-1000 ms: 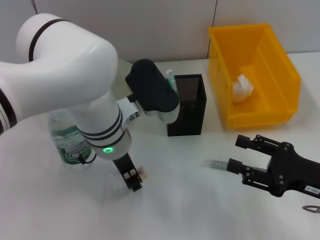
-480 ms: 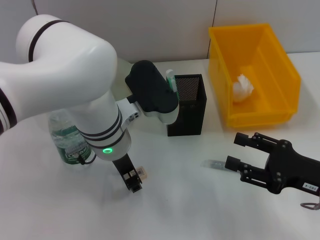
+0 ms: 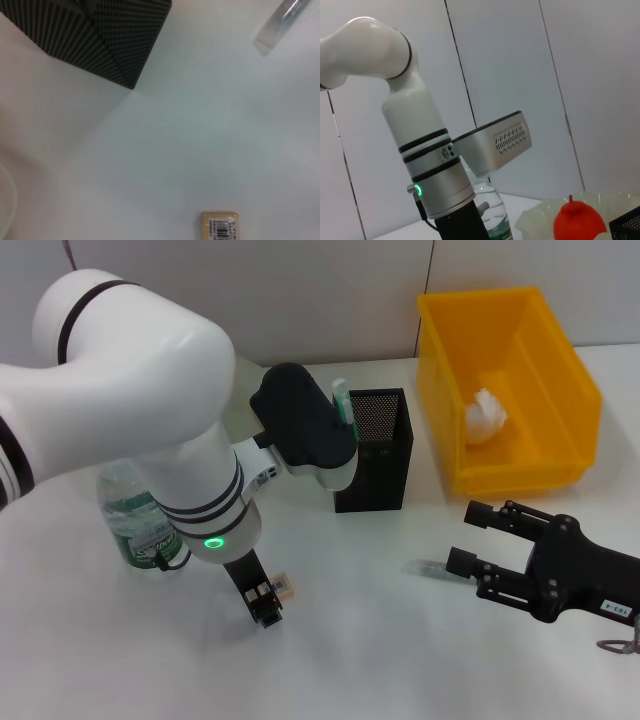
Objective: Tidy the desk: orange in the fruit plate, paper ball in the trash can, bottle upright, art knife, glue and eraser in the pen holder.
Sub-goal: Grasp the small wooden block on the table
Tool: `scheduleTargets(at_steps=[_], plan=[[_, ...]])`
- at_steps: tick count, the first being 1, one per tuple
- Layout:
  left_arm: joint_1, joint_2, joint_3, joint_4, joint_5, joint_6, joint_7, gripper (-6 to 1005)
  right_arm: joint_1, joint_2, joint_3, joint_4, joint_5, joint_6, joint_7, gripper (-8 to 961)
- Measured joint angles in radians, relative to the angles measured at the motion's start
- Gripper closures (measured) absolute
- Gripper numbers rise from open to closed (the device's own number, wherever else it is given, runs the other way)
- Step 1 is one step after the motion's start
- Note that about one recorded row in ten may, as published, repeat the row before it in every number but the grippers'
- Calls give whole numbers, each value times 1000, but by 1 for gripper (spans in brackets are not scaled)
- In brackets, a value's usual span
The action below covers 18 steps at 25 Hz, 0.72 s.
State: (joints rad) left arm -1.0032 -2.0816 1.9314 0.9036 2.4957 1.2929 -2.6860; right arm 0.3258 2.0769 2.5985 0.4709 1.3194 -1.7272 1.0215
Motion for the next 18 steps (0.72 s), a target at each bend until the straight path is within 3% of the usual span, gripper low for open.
scheduleTargets(at_steps=[18], plan=[[6,0,5,3,-3,5,-5,631,14,0,0,-17,0,10,-1,261]])
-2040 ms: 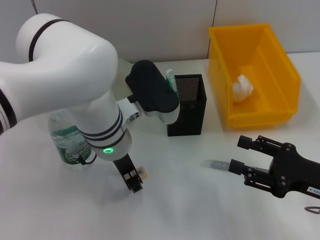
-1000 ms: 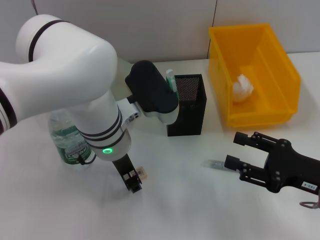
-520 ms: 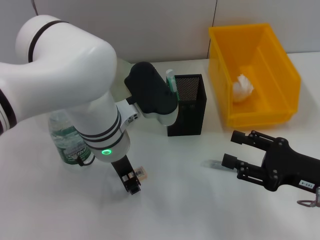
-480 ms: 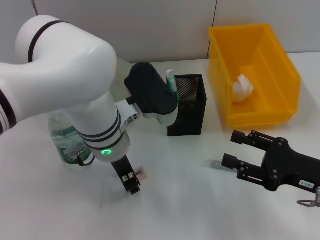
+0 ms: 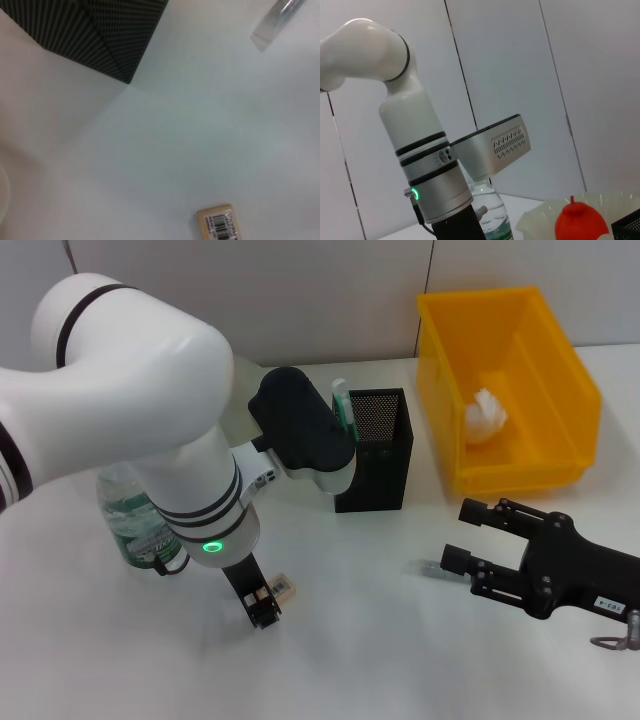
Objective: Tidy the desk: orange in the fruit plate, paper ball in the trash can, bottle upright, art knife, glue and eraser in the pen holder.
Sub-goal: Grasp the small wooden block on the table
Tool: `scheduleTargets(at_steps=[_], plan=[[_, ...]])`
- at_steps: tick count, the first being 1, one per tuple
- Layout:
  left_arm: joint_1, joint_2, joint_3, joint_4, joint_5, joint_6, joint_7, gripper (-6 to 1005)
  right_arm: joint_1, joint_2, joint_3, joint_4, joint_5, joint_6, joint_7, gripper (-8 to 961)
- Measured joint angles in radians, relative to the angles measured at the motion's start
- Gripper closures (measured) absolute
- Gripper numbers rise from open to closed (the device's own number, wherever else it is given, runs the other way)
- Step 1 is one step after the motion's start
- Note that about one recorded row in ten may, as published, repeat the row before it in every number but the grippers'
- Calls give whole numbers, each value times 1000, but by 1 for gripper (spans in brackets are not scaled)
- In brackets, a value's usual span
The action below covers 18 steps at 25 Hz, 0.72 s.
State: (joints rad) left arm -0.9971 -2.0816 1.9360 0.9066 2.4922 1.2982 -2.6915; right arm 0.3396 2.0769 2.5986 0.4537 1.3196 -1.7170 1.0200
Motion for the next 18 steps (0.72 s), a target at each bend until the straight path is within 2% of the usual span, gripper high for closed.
scheduleTargets(at_steps=[12,18], plan=[[-2,0,-7,12,-34,17,-6,593,4,0,0,-5,-1,1,0,261],[-4,0,-25,39,-34,27,-28,525,4,0,0,-4,-1,0,0,261]])
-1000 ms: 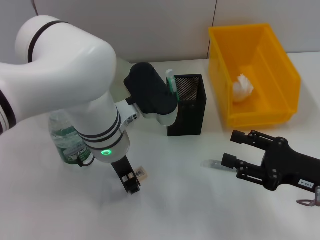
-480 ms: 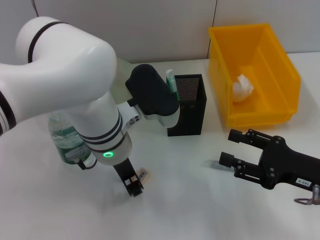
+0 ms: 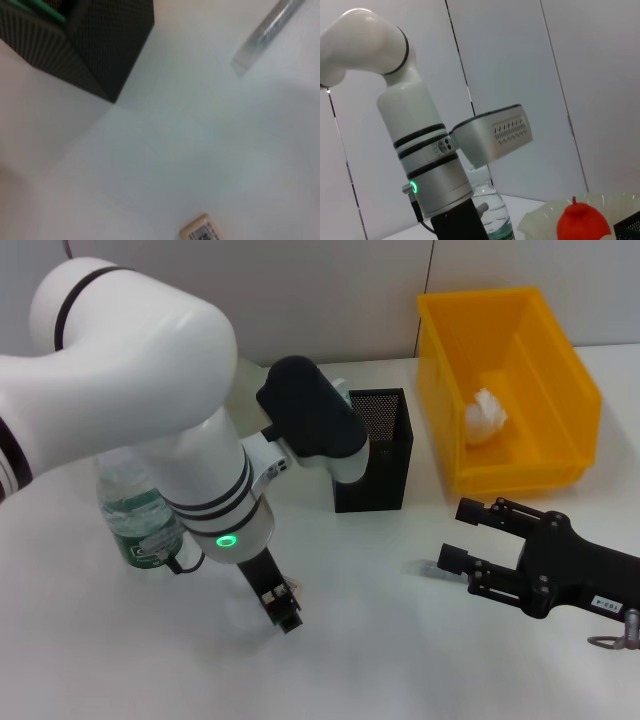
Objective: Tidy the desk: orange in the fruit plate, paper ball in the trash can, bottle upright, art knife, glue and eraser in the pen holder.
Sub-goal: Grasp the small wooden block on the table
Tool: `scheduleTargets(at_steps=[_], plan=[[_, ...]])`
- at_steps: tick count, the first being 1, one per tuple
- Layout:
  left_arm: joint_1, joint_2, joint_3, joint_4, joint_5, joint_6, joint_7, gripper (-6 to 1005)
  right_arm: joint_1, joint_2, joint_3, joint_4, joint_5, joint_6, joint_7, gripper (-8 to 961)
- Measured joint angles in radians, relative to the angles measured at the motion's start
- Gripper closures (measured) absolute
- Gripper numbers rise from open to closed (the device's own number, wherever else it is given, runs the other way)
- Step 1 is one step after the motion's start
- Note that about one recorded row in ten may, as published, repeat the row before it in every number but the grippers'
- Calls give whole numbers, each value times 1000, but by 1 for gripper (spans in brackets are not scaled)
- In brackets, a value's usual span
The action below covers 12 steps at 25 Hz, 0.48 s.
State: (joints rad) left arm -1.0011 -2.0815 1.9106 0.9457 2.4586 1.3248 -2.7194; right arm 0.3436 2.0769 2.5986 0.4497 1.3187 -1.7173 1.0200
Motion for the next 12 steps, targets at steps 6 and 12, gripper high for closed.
scheduleTargets(at_steps=[6,12], plan=[[-2,0,-10,15,0,-22,-27,453,-16,-1,8,20,3,-5,0,261],[6,0,-1,5,7,-59,-49,357,-30,-4,21,43,5,-7,9,261]])
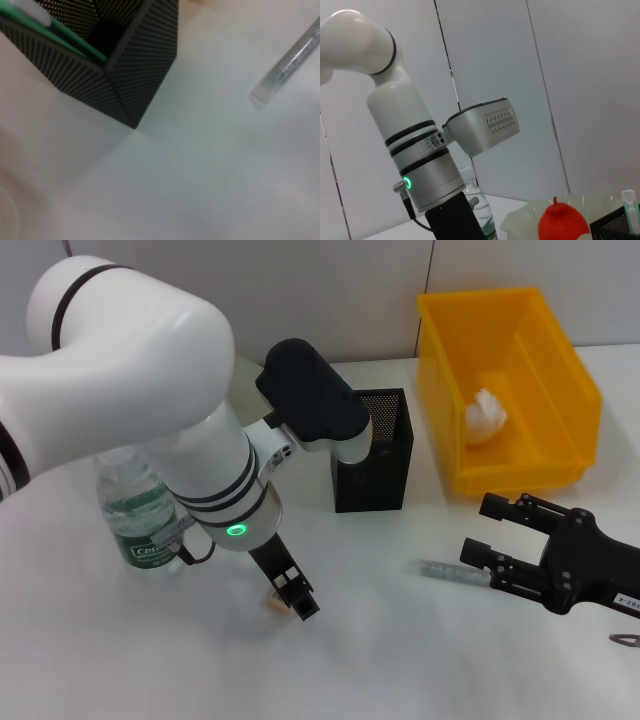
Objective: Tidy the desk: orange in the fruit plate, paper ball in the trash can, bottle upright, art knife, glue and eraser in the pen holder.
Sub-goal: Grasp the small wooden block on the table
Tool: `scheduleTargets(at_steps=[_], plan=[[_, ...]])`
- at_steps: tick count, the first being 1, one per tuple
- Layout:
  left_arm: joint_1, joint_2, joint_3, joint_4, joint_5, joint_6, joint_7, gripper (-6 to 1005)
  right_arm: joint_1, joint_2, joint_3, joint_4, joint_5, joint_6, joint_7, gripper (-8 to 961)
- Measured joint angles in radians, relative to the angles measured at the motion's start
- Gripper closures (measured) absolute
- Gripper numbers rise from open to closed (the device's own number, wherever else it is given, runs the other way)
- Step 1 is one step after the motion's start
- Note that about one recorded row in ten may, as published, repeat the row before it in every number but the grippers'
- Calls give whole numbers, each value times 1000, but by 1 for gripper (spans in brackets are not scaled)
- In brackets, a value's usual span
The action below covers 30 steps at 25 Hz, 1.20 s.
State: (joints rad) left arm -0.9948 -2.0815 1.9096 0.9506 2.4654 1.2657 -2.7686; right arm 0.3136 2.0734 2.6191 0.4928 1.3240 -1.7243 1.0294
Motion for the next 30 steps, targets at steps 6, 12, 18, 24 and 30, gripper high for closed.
scheduleTargets(at_steps=[6,12,18,24,30], plan=[[-2,0,2,-30,2,-3,-3,294,0,1,0,0,1,2,1,261],[-2,0,4,-51,1,-3,0,302,8,2,-1,-4,1,7,2,261],[-2,0,8,-44,1,-3,3,302,15,2,-1,-6,1,15,2,261],[-1,0,8,-43,1,-12,-3,301,19,2,-1,-7,1,22,3,261],[1,0,9,-44,1,-15,-3,344,24,2,-1,-7,1,23,4,261]])
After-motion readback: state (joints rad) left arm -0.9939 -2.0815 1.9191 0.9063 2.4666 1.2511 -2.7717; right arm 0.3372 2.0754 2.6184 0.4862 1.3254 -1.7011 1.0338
